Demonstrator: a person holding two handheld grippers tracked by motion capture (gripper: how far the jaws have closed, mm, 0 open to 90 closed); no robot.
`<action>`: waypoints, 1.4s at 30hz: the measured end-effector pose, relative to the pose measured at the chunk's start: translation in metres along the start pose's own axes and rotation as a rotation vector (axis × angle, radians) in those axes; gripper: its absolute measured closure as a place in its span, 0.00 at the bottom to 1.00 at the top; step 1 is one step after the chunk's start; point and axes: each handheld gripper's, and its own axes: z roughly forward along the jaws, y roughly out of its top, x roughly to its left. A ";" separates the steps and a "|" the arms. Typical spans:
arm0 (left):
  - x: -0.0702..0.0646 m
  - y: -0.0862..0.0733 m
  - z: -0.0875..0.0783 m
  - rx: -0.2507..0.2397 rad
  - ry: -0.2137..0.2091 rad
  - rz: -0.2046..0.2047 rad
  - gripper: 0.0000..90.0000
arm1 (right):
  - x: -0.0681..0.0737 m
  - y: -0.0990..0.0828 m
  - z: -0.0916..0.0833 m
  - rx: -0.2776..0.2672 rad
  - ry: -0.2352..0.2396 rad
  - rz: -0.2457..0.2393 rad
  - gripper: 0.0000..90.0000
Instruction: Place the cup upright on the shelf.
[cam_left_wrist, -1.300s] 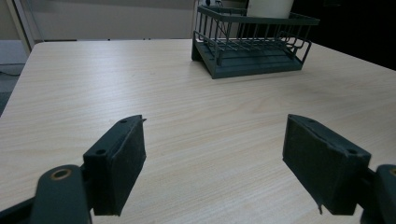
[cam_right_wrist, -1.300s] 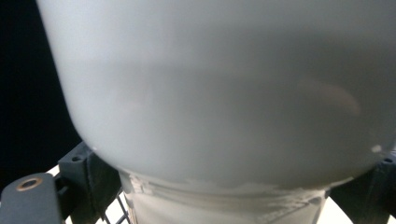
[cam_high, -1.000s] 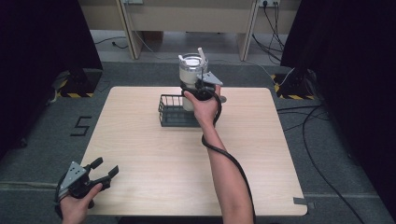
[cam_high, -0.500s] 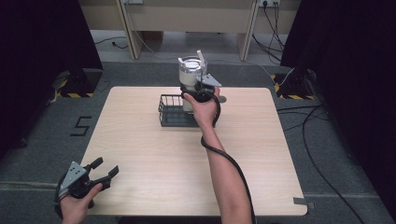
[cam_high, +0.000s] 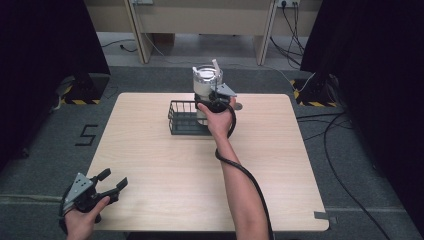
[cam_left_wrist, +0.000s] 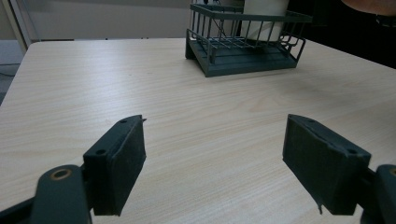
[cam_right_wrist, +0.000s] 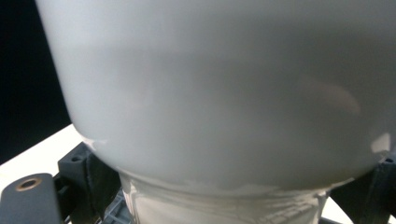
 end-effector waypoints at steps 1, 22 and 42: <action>0.000 0.000 0.000 0.000 0.000 0.000 0.23 | 0.000 0.000 0.000 0.000 -0.001 -0.001 0.12; -0.001 0.000 -0.001 0.000 -0.002 0.008 0.23 | 0.003 -0.011 -0.003 -0.060 -0.005 -0.002 0.11; -0.001 0.001 -0.003 -0.004 -0.002 0.014 0.23 | 0.010 -0.014 -0.004 -0.066 0.001 0.004 0.04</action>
